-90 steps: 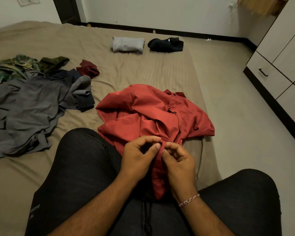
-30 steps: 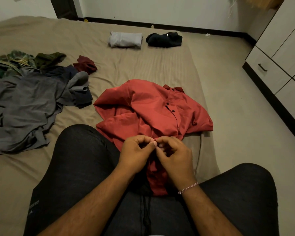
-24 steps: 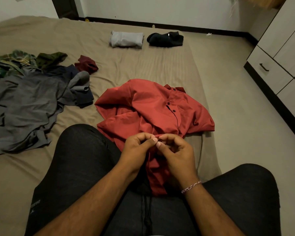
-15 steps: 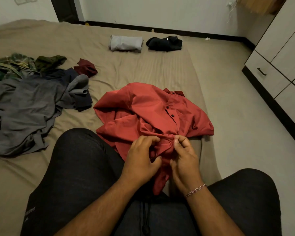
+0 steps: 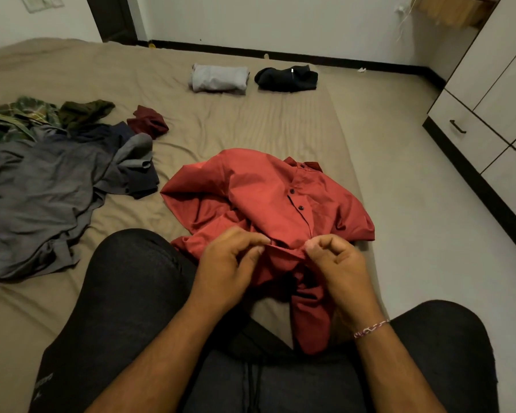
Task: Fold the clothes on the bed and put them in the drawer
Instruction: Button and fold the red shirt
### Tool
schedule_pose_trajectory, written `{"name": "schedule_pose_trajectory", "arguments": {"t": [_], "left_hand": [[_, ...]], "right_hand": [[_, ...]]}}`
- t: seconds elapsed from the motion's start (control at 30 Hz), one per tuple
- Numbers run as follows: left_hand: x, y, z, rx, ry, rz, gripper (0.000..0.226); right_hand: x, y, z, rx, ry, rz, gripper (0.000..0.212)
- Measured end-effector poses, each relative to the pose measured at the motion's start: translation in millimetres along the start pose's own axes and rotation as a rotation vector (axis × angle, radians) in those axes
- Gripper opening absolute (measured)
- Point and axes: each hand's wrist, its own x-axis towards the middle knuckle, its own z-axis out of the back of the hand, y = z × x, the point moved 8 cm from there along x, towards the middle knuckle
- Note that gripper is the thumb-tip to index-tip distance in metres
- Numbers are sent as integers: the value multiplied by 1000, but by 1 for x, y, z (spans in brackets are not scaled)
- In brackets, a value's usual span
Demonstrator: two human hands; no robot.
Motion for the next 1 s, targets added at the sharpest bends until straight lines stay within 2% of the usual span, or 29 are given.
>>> {"name": "schedule_pose_trajectory", "arguments": {"t": [0.07, 0.13, 0.2, 0.4, 0.47, 0.57, 0.7, 0.8, 0.87, 0.93, 1.0], "left_hand": [[7, 4, 22, 54, -105, 18, 18], [10, 9, 42, 105, -190, 61, 19], [13, 10, 53, 125, -238, 83, 17], [14, 7, 60, 118, -266, 33, 18], [12, -1, 64, 113, -310, -4, 21], [7, -13, 65, 114, -354, -67, 21], [-4, -30, 54, 156, -295, -214, 14], [-11, -41, 45, 161, -275, -289, 13], [-14, -46, 39, 146, -254, -321, 11], [-16, -51, 36, 139, -246, -345, 11], [-19, -57, 35, 136, -252, -365, 11]], "right_hand": [[-1, 7, -4, -175, 201, 23, 13], [-3, 4, -3, -330, 294, 7, 9], [0, 2, 9, -359, 218, -2, 2], [7, 1, 44, -285, -30, -60, 9], [4, 5, 50, -238, -66, -78, 6], [-3, 13, 45, -110, -19, -105, 10], [-12, 22, 31, 25, 7, -78, 21], [-16, 27, 15, 142, 92, -57, 48], [-19, 26, 5, 202, 123, -65, 58], [-23, 27, -3, 222, 143, -54, 55], [-27, 32, -10, 189, 152, -10, 38]]}}
